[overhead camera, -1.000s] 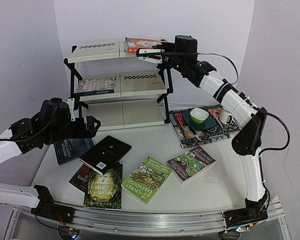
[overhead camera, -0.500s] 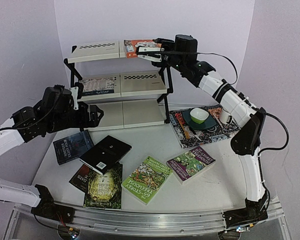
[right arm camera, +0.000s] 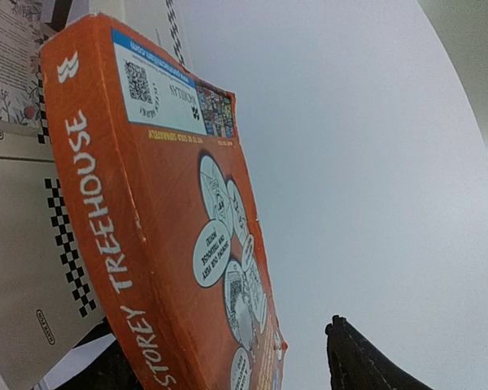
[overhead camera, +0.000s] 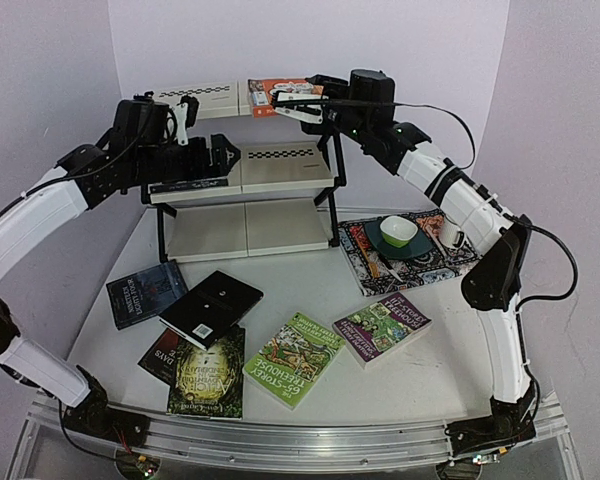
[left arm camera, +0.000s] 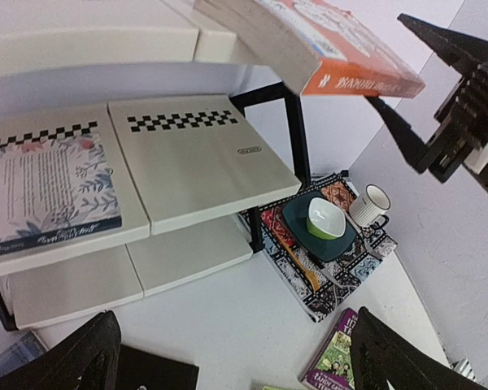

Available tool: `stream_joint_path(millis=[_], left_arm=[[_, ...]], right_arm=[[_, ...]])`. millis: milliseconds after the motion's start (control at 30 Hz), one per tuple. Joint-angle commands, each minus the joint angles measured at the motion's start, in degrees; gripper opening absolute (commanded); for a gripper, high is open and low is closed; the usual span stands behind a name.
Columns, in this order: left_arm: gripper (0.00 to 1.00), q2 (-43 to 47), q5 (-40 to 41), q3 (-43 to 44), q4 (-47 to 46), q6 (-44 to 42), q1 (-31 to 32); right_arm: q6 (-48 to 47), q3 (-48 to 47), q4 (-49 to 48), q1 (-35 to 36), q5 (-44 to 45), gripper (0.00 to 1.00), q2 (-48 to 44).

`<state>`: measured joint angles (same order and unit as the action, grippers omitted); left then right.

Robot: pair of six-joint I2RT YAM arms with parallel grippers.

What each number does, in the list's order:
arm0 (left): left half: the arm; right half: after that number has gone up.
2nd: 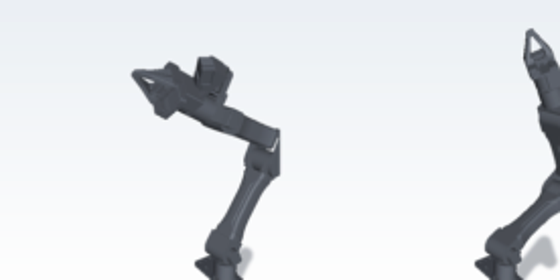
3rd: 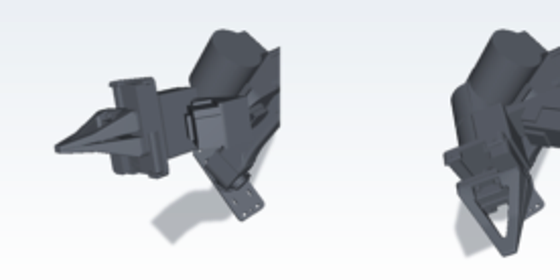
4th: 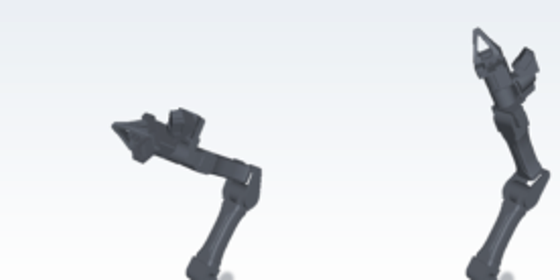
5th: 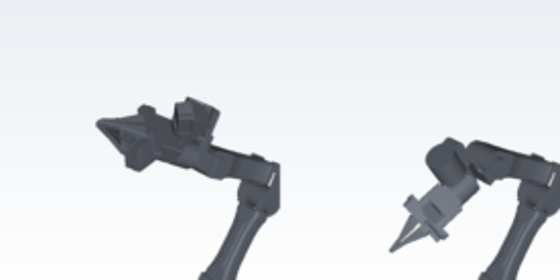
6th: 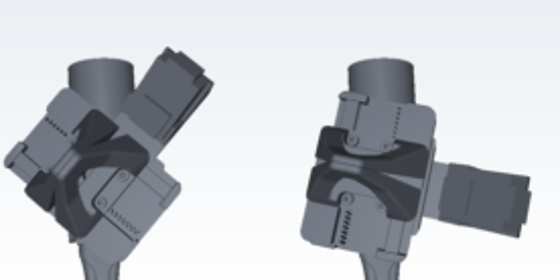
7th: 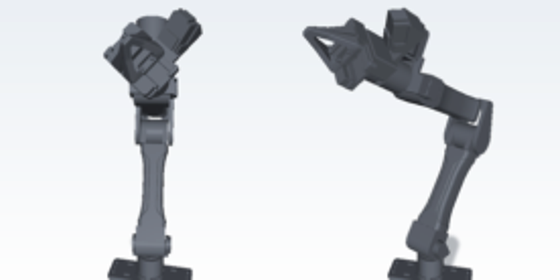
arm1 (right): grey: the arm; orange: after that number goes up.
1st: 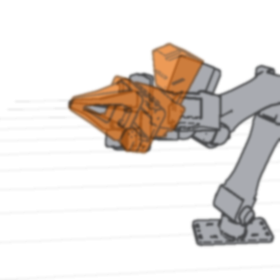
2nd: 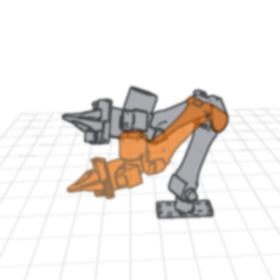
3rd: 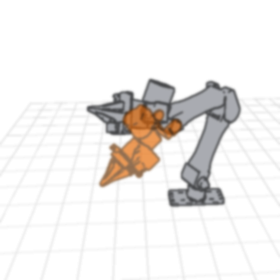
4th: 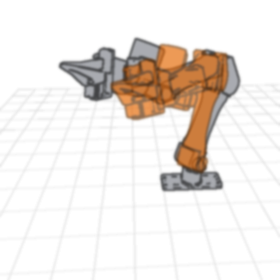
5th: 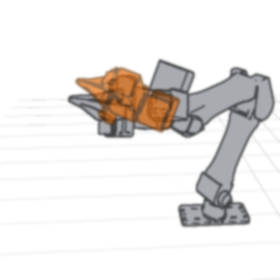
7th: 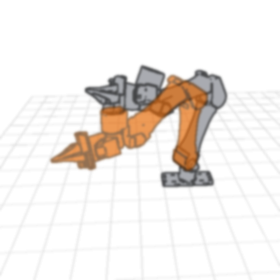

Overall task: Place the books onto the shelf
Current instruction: Place the book on the shelf, then adjust the book on the shelf.

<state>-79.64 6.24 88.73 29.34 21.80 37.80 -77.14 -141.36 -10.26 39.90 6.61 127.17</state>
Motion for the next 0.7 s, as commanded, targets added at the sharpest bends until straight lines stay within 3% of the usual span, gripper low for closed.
stream_joint_path(millis=[0,267,667], left_arm=[[1.00,-5.70,-4.90,9.06,-3.94,-1.54,-1.37],[0.99,-14.20,-13.29,16.54,-10.13,4.69,-4.01],[0.81,-26.15,-20.64,26.43,-19.52,10.74,-5.81]], right_arm=[[1.63,-0.93,-2.83,0.26,-0.73,0.72,-2.37],[1.85,-0.94,-2.83,0.20,-0.90,0.72,-2.63],[3.70,0.25,-2.67,0.20,-0.90,0.73,-3.69]])
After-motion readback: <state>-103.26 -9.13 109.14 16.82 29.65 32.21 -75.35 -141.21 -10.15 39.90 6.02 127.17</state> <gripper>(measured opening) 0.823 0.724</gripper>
